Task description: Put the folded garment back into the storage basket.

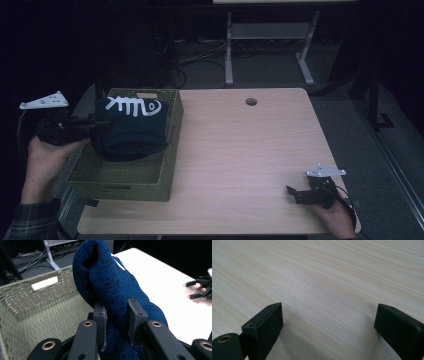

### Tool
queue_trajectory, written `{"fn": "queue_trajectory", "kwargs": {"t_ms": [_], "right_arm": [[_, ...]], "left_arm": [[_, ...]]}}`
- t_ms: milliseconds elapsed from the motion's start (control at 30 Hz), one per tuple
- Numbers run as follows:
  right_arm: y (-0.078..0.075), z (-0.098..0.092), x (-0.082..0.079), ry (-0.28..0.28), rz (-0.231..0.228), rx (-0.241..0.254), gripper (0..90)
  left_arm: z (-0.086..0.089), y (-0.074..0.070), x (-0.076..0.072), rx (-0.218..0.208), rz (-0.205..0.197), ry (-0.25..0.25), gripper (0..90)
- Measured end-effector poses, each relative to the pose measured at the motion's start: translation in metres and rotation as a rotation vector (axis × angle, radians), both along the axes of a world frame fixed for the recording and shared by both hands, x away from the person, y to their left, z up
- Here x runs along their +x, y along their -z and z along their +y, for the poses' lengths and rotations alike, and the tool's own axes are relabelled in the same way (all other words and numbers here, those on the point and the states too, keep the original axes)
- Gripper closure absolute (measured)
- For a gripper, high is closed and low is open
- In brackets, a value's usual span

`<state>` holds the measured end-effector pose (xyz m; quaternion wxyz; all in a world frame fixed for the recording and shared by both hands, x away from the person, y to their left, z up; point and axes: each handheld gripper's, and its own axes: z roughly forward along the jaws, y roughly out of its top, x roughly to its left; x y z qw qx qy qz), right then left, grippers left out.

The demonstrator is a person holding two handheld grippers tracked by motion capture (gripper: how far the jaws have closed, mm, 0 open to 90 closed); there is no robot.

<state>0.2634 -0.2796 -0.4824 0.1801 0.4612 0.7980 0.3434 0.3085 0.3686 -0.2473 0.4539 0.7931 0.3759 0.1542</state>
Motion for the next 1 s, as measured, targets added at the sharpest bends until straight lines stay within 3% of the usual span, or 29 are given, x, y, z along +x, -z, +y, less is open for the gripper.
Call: {"fn": "queue_trajectory", "kwargs": {"t_ms": [467,733,1000], "right_arm": [[0.0,0.0,0.001,0.006,-0.001,-0.001,7.9],[0.0,0.0,0.001,0.006,-0.001,-0.001,7.9],[0.0,0.0,0.001,0.006,-0.001,-0.001,7.9]], "left_arm": [[0.016,0.035,-0.001,0.029,0.084,0.012,71.7],[0.012,0.057,0.014,0.062,0.146,0.029,71.7],[0.006,0.076,0.033,0.059,0.194,0.054,71.5]]}}
